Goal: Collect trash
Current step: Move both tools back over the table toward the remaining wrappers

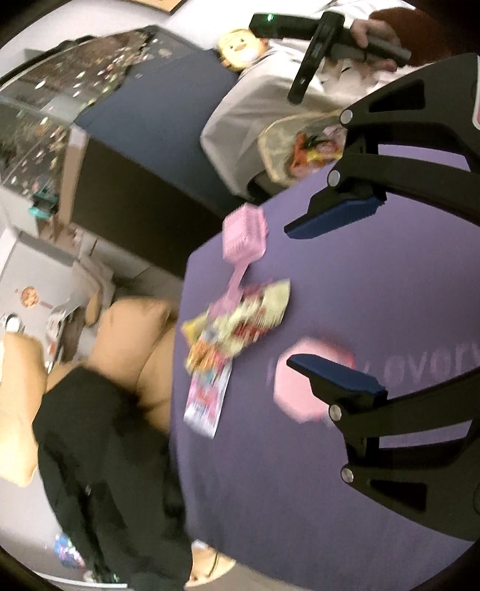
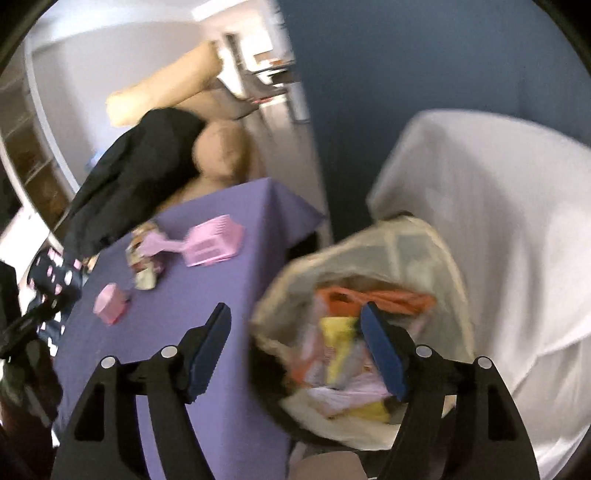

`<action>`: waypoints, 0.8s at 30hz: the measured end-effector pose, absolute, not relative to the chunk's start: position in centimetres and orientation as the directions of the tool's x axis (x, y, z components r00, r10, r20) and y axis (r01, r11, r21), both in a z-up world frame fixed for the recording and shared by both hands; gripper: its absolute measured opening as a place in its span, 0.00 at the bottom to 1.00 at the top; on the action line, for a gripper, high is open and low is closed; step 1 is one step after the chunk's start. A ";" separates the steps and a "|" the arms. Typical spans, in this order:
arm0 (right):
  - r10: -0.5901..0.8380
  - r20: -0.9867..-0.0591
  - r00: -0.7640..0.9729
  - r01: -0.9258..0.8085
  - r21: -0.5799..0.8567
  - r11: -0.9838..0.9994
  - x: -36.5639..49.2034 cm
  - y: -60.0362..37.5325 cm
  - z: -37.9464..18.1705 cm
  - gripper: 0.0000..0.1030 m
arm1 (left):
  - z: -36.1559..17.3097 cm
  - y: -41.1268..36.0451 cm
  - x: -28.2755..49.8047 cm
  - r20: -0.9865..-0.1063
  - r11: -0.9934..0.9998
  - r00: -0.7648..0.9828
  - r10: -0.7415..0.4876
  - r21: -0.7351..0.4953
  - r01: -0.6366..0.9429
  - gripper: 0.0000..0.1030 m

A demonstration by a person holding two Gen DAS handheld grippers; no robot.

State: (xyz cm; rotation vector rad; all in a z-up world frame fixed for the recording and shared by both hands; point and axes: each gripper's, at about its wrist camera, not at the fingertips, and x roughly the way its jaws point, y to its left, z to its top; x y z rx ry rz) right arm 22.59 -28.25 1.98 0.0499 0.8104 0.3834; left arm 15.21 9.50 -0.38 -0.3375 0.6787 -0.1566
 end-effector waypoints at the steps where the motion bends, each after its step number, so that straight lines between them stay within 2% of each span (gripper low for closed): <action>1: 0.347 -0.692 0.633 -0.329 0.166 0.930 22.5 -27.2 2.4 0.67 | -0.4 10.7 15.2 -0.587 0.937 0.777 -0.227 -0.349 0.011 0.59; 14: 0.394 -0.722 0.569 -0.497 0.079 0.864 24.8 -13.7 1.2 0.67 | -1.8 20.6 19.2 -0.594 0.930 0.793 -0.137 -0.352 -0.103 0.60; 20: 0.468 -0.713 0.523 -0.585 0.099 0.805 29.8 -6.4 -0.1 0.67 | -3.1 21.3 21.1 -0.628 0.925 0.756 -0.186 -0.371 -0.081 0.60; 24: 0.454 -0.721 0.523 -0.600 0.068 0.797 33.3 -1.7 -1.3 0.67 | -3.1 21.6 21.3 -0.636 0.934 0.746 -0.197 -0.354 -0.055 0.60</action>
